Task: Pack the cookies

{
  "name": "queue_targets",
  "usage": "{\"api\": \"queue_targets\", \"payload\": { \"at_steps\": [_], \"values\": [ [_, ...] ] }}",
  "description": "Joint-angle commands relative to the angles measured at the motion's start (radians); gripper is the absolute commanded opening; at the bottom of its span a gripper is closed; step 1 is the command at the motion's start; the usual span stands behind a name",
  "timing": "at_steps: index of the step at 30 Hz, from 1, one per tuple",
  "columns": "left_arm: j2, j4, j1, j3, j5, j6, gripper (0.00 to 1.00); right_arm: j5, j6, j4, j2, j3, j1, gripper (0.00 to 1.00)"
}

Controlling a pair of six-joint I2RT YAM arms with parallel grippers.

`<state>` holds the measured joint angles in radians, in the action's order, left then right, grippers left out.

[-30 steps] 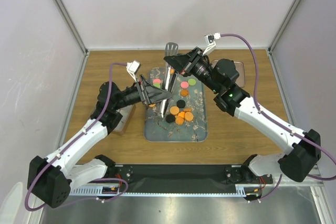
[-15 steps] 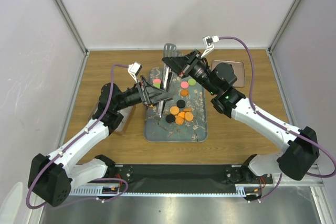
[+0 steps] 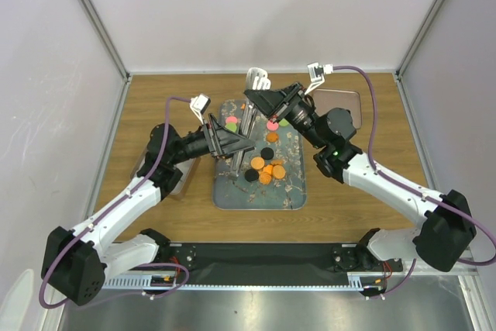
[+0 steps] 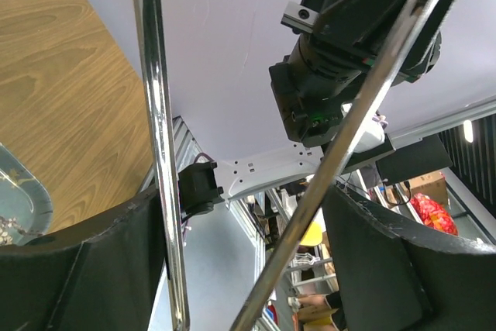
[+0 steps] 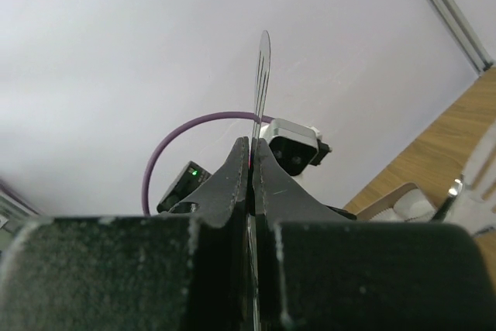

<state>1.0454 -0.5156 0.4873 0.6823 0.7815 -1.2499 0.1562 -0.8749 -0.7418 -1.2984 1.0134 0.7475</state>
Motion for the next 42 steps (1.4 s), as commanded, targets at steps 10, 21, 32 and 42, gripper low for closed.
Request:
{"api": "queue_targets", "payload": {
  "at_steps": [10, 21, 32, 42],
  "values": [
    [-0.01, -0.072, -0.013, -0.013, 0.016, 0.0, 0.79, 0.016, -0.053, -0.197, -0.032, -0.004, 0.001, 0.0],
    [-0.024, -0.006, -0.018, 0.008, -0.004, 0.05, 0.75, -0.052, -0.042, -0.206, 0.002, -0.076, 0.003, 0.0],
    [-0.042, 0.077, -0.018, 0.032, -0.025, 0.112, 0.6, -0.128, -0.024, -0.194, 0.045, -0.121, 0.003, 0.01],
    [-0.059, 0.17, -0.018, 0.069, -0.05, 0.185, 0.59, -0.214, -0.022, -0.174, 0.079, -0.16, 0.007, 0.0]
  ]
}}
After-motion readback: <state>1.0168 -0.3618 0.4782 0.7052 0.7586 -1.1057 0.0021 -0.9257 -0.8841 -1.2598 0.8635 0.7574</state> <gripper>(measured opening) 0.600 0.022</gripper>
